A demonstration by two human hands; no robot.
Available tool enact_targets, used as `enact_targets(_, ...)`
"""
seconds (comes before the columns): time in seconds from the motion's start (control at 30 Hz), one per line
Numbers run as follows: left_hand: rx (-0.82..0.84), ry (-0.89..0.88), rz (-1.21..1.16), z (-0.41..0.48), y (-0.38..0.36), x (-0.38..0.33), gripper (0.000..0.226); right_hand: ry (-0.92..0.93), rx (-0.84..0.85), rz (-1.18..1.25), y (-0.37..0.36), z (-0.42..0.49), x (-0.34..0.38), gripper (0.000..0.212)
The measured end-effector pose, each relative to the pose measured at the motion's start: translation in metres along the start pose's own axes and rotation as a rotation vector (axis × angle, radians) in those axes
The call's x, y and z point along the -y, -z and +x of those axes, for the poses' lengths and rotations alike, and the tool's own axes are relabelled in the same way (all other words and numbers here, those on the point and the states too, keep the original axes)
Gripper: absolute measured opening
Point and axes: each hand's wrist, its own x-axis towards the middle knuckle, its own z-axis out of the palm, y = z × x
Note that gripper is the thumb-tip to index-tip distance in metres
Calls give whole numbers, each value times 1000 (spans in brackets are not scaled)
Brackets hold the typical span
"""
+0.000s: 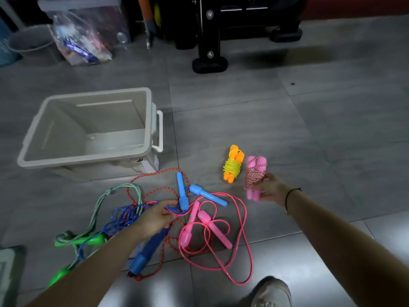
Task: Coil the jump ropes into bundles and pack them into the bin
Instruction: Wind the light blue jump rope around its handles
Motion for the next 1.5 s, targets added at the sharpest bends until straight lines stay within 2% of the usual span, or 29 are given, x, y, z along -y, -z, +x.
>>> enact_targets(0.17, -29, -6, -52, 31, -10, 17, 30, 15, -77, 69, -11, 38, -4, 5)
enact_targets(0.23, -27, 5, -101, 41, -19, 22, 31, 14, -99, 53, -13, 52, -4, 15)
enact_targets(0.33, -16, 3, -175, 49, -33, 32, 32, 7, -219, 91, -18, 68, -9, 23)
enact_targets(0.43, -36, -3, -214, 52, -45, 41, 30, 0, -401, 100, -19, 82, -24, 3)
enact_targets(0.47, -42, -4, -231, 52, -48, 43, 32, 0, -430, 65, -18, 84, -29, 8)
enact_targets(0.53, -62, 4, -240, 53, -52, 46, 32, 7, -423, -17, -16, 87, -35, 14)
enact_targets(0.63, -43, 8, -221, 54, -56, 42, 33, 40, -328, -90, -18, 78, -32, 19)
enact_targets(0.77, -52, -16, -198, 57, -57, 36, 32, 28, -258, -144, -22, 66, -26, 13)
enact_targets(0.8, -50, -17, -177, 58, -57, 35, 31, 15, -267, -177, -24, 67, -25, 15)
enact_targets(0.9, -81, -13, -123, 60, -57, 28, 32, -3, -481, -478, -31, 80, -29, 54)
enact_targets(0.97, -219, -47, -91, 65, -54, 22, 29, 115, -615, -684, -46, 85, -34, 64)
enact_targets(1.0, -319, -84, -48, 66, -52, 18, 27, 219, -618, -747, -57, 84, -34, 63)
enact_targets(1.07, -449, -215, 43, 68, -45, 10, 27, 471, -530, -852, -80, 80, -32, 55)
enact_targets(1.13, -409, -347, 278, 75, -38, 6, 36, 642, -258, -956, -99, 81, -35, 49)
enact_targets(1.2, -258, -406, 725, 85, -34, 5, 50, 549, 59, -1084, -114, 80, -41, 51)
enact_targets(1.23, -195, -406, 918, 89, -32, 6, 54, 513, 138, -1157, -119, 78, -45, 57)
enact_targets(1.3, -157, -390, 1184, 96, -30, 7, 55, 461, 182, -1276, -126, 75, -55, 70)
enact_targets(1.4, -180, -307, 1370, 98, -31, 4, 42, 410, 152, -1240, -127, 67, -61, 84)
enact_targets(1.43, -184, -260, 1378, 95, -31, 2, 38, 404, 146, -1203, -127, 63, -59, 81)
enact_targets(1.5, -236, -176, 1284, 87, -24, -3, 35, 411, 149, -1078, -125, 53, -50, 56)
